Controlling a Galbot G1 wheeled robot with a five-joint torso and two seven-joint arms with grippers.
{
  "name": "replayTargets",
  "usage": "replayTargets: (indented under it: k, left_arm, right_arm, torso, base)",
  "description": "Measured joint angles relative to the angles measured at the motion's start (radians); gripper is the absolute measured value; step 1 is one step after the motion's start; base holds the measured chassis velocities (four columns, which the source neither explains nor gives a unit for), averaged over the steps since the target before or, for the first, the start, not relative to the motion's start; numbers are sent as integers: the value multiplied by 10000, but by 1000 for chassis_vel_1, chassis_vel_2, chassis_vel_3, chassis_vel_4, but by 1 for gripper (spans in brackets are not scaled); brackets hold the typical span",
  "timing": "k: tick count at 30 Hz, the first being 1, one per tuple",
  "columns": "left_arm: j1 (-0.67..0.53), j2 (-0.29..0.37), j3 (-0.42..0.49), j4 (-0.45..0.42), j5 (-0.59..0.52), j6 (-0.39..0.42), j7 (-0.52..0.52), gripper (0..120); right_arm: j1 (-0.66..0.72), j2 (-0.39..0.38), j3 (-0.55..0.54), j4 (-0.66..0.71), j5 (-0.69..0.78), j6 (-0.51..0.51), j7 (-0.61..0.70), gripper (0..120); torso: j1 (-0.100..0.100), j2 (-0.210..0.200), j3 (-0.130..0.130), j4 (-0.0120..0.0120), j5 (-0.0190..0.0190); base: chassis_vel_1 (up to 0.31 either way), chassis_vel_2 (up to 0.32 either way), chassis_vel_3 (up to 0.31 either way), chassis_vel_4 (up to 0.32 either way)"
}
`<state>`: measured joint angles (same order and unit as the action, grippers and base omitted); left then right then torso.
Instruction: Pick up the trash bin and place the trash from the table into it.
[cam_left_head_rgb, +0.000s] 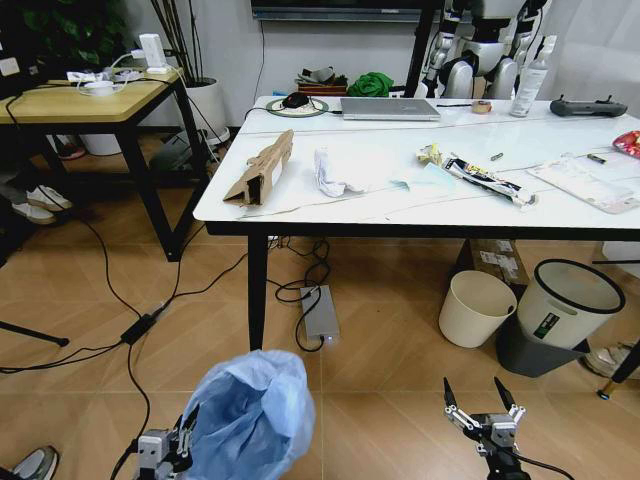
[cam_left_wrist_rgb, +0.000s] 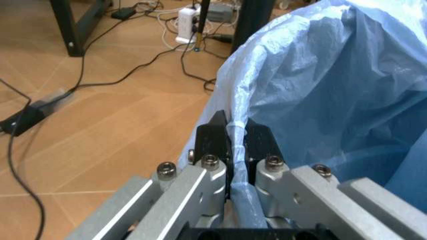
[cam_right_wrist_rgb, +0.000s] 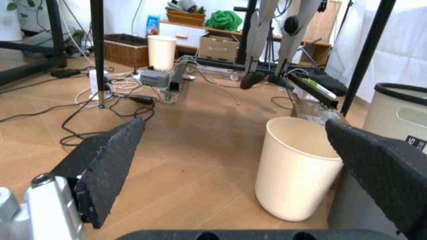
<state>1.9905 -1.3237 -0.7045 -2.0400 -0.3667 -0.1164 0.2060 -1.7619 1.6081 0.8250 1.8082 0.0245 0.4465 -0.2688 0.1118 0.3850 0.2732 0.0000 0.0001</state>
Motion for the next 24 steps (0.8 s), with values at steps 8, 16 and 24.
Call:
replayTargets:
  k: [8,16,24]
  left_arm:
    - [645,105,951,-1271,-820,512,-567,0]
    - [1114,168,1756,-1804,-1212,815,-1078,0]
    - [1063,185,1444,-1560,-1522,1156,-1680,0]
  right_arm:
    - [-90,0,42,101,-22,-52,3,100]
    - [-220,0,178,196,-23,-53,15,100]
    - [-308,0,227,237,-21,-47,25,100]
  torso:
    - [9,19,7,0,0]
    - [99,290,186,0,0]
    - [234,669,432,0,0]
  base:
    - [0,0,0,0]
    - [0,0,0,0]
    - [0,0,0,0]
